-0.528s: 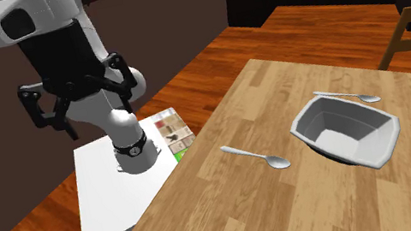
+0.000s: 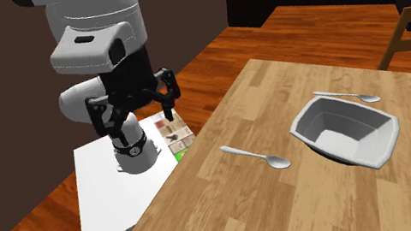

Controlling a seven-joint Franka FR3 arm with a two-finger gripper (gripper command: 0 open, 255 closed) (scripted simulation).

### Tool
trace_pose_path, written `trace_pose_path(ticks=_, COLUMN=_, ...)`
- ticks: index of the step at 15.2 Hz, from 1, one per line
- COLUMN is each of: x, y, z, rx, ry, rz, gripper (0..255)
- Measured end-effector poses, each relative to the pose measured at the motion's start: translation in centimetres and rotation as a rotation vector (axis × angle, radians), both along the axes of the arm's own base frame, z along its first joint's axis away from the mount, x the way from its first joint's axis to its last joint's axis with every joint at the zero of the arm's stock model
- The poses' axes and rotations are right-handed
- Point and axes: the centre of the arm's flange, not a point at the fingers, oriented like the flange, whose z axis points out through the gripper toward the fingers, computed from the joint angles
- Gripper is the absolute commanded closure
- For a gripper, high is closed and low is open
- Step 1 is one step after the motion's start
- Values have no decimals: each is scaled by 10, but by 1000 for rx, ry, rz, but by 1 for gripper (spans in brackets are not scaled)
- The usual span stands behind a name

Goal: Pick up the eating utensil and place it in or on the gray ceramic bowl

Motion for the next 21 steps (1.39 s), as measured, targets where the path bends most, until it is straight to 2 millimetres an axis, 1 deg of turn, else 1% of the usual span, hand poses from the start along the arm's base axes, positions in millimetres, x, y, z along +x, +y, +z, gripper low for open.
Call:
trace_pose_path(ticks=1, x=6, y=11, z=-6, rx=-6, ry=7, rz=9, gripper=0)
trace_pose_path(ticks=2, x=7, y=25, z=-13, rx=-12, ry=15, rz=19, gripper=0)
trace_pose_path(ticks=5, x=13, y=59, z=-38, rx=-31, ry=37, rz=46, gripper=0)
trace_pose_path(ticks=7, x=20, y=83, z=-53, rx=-43, ry=51, rz=64, gripper=0)
trace_pose_path(ticks=9, x=20, y=106, z=-69, rx=-56, ry=67, rz=82, gripper=0)
trace_pose_path(ticks=11, x=27, y=127, z=-84, rx=-69, ry=81, rz=100, gripper=0)
trace_pose_path(ticks=12, x=29, y=137, z=-96, rx=-75, ry=89, rz=109, gripper=0)
trace_pose_path(ticks=13, x=31, y=150, z=-101, rx=-81, ry=97, rz=119, gripper=0)
trace_pose_path(ticks=15, x=30, y=176, z=-121, rx=-94, ry=111, rz=138, gripper=0)
trace_pose_path(ticks=18, x=34, y=205, z=-146, rx=-112, ry=133, rz=164, gripper=0)
trace_pose_path(ticks=21, x=35, y=240, z=-173, rx=-131, ry=155, rz=192, gripper=0)
